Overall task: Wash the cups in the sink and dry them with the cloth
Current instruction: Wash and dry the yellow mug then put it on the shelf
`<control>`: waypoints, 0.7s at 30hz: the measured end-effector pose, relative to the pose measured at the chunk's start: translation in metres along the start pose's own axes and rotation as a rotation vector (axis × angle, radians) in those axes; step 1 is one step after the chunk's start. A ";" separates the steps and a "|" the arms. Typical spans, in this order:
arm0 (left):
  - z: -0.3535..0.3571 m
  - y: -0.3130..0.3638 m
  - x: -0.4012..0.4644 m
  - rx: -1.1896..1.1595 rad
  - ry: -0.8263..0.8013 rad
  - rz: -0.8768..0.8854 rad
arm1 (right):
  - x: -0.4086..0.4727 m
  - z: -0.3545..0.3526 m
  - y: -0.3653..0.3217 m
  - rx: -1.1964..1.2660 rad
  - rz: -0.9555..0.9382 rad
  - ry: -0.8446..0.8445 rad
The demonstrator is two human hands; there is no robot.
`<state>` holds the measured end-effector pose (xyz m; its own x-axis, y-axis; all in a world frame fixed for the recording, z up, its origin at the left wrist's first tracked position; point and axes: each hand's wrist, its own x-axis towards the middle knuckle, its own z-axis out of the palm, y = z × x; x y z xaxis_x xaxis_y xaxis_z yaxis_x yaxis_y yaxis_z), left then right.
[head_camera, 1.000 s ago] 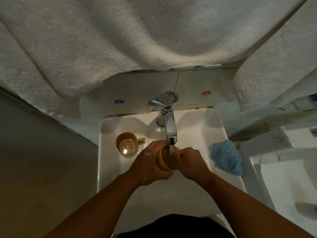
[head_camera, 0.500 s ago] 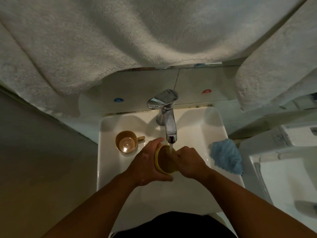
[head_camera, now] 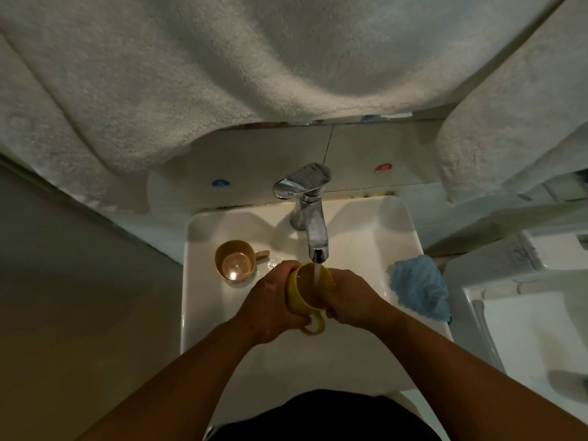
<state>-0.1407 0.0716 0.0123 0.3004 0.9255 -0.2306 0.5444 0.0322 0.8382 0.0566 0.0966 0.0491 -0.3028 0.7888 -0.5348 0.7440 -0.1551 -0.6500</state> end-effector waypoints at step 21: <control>-0.009 0.007 -0.003 -0.105 -0.081 0.008 | -0.005 0.002 -0.013 0.331 0.173 0.124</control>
<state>-0.1449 0.0721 0.0232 0.3692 0.8924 -0.2595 0.4579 0.0683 0.8864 0.0473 0.0935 0.0593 -0.1000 0.7968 -0.5959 0.5390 -0.4600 -0.7056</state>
